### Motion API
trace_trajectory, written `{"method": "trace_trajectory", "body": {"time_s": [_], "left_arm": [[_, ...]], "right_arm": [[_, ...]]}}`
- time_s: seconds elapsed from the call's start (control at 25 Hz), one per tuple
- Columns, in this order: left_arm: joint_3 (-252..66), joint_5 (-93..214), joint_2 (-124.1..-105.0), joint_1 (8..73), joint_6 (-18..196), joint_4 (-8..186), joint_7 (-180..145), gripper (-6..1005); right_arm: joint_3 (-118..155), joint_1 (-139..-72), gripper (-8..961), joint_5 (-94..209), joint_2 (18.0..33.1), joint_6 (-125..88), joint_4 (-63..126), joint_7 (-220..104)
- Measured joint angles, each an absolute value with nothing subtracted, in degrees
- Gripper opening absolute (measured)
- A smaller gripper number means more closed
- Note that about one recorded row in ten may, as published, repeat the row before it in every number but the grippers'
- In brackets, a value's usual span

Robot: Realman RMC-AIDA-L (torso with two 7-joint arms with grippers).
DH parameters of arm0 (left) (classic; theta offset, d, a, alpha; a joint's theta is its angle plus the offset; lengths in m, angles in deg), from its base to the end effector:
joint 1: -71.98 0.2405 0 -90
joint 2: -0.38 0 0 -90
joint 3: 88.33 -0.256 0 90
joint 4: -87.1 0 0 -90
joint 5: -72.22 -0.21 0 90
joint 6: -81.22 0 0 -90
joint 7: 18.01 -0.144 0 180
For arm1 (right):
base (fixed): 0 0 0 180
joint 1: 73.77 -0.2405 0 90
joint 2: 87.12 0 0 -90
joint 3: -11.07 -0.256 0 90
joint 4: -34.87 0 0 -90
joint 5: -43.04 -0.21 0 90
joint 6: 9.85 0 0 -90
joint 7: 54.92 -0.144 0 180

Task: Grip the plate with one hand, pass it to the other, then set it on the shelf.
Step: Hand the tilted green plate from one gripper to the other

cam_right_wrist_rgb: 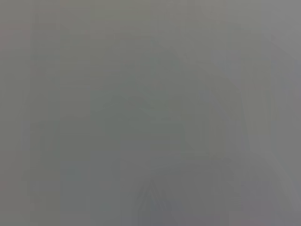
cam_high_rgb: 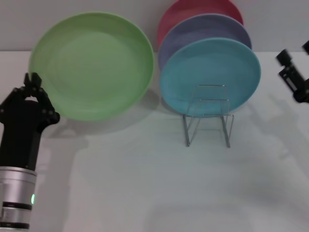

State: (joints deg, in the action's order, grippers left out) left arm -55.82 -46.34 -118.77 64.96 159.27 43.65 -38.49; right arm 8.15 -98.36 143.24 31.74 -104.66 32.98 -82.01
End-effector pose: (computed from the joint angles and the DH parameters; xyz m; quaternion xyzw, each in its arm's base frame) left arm -0.2508 0.2518 -0.0458 -0.6339 -0.1794 -0.3754 0.6519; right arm 0.2979 0.2925 0.0108 -0.7191 0.1433 0.4671 0.4942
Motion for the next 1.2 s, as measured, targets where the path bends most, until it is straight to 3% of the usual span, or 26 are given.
{"method": "trace_trajectory", "body": {"time_s": [1.2], "left_arm": [[-68.32, -27.61, -118.80, 63.41, 160.62, 37.49, -58.87, 35]], "right_arm": [[17.81, -113.62, 708, 148.98, 32.30, -81.78, 46.76, -81.38]]}}
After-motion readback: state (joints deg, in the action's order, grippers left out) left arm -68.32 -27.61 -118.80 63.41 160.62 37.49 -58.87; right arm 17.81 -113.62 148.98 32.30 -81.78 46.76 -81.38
